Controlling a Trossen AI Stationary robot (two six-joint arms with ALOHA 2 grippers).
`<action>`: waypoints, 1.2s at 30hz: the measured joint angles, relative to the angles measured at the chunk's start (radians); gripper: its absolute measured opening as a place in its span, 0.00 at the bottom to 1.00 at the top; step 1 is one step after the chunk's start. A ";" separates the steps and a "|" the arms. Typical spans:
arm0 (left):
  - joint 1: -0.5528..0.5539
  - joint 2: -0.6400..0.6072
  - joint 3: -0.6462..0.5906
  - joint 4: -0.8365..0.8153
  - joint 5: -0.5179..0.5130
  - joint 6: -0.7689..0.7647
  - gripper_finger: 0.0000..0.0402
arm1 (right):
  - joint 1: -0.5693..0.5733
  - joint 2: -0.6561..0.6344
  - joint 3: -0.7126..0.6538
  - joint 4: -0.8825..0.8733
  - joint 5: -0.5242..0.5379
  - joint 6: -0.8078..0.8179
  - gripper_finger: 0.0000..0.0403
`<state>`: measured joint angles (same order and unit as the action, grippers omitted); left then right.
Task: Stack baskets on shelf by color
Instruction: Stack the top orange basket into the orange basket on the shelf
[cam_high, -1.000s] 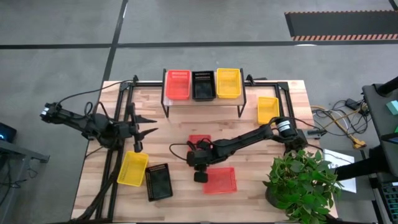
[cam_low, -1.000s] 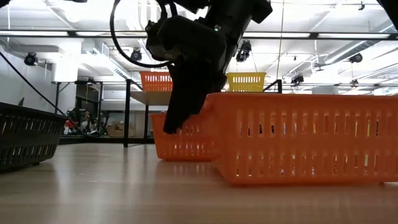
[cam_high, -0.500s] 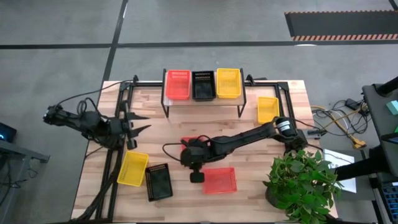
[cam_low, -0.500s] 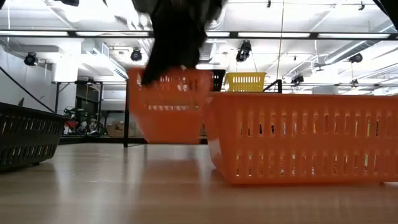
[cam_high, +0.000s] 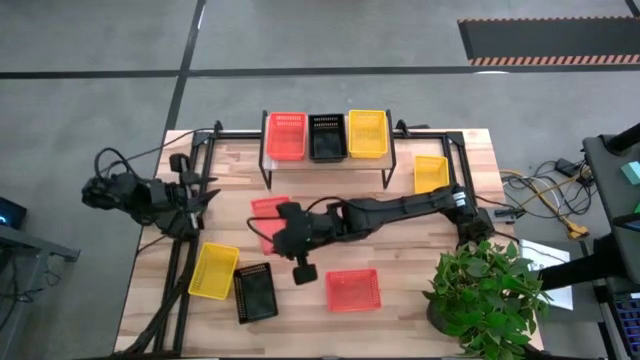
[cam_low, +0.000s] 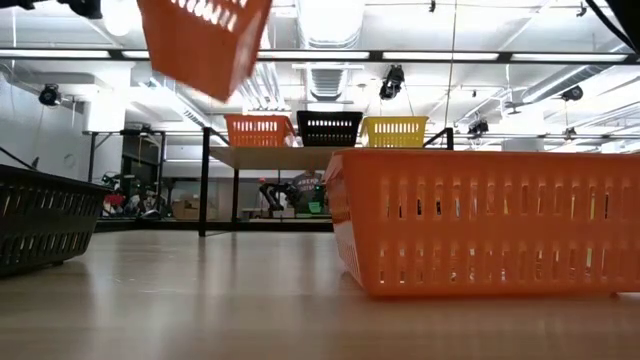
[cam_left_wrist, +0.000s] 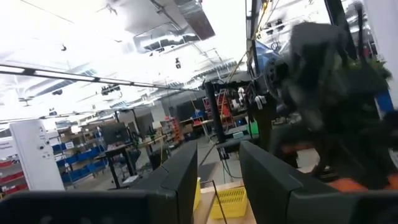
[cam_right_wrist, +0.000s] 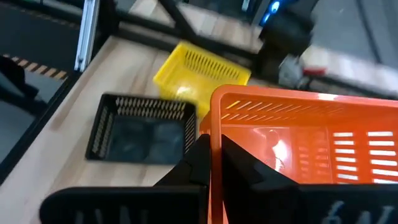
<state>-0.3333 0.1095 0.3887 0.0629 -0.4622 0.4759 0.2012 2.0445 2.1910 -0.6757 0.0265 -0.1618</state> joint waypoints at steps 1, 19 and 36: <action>0.000 -0.010 -0.005 -0.002 0.000 0.000 0.26 | -0.006 0.000 0.016 0.000 0.001 -0.019 0.03; 0.000 -0.070 -0.037 0.002 -0.010 0.034 0.26 | -0.211 -0.001 0.129 0.013 0.262 -0.163 0.03; 0.000 -0.066 -0.038 0.005 -0.011 0.056 0.26 | -0.396 0.011 0.108 0.046 0.176 -0.129 0.03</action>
<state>-0.3336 0.0433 0.3511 0.0677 -0.4732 0.5324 -0.1946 2.0560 2.2993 -0.6298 0.2030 -0.2903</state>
